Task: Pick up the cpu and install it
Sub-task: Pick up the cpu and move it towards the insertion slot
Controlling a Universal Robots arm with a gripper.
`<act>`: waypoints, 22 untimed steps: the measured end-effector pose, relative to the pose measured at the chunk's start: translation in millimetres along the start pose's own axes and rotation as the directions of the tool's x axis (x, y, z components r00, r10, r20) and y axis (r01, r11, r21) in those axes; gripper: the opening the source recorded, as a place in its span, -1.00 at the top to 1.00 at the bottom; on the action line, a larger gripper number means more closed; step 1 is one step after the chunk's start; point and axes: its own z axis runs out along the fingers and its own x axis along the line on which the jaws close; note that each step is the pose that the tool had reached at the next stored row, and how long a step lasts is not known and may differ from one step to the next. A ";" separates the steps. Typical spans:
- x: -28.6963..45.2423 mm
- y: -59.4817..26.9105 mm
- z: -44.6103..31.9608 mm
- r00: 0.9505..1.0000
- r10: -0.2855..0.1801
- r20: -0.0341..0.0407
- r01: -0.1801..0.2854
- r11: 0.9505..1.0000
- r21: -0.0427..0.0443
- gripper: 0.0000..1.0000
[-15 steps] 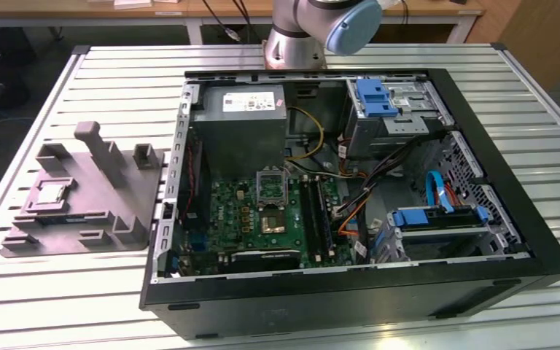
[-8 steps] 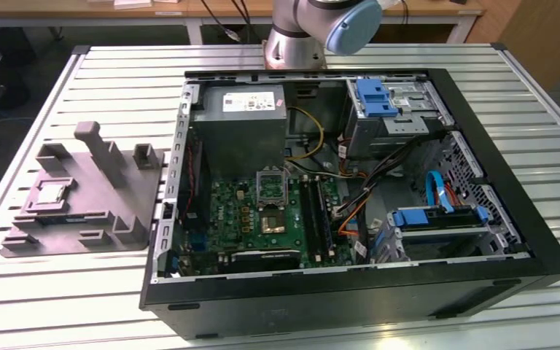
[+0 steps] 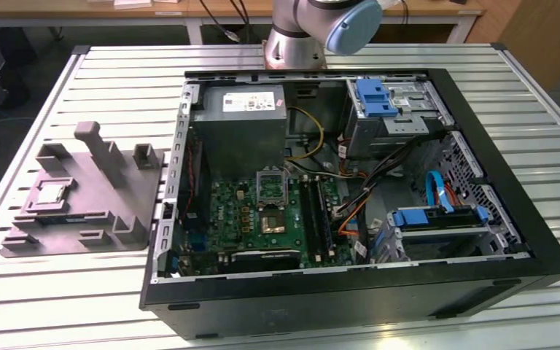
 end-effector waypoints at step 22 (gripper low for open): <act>0.0 -3.6 12.3 1.000 0.000 0.000 0.000 1.000 0.000 -0.29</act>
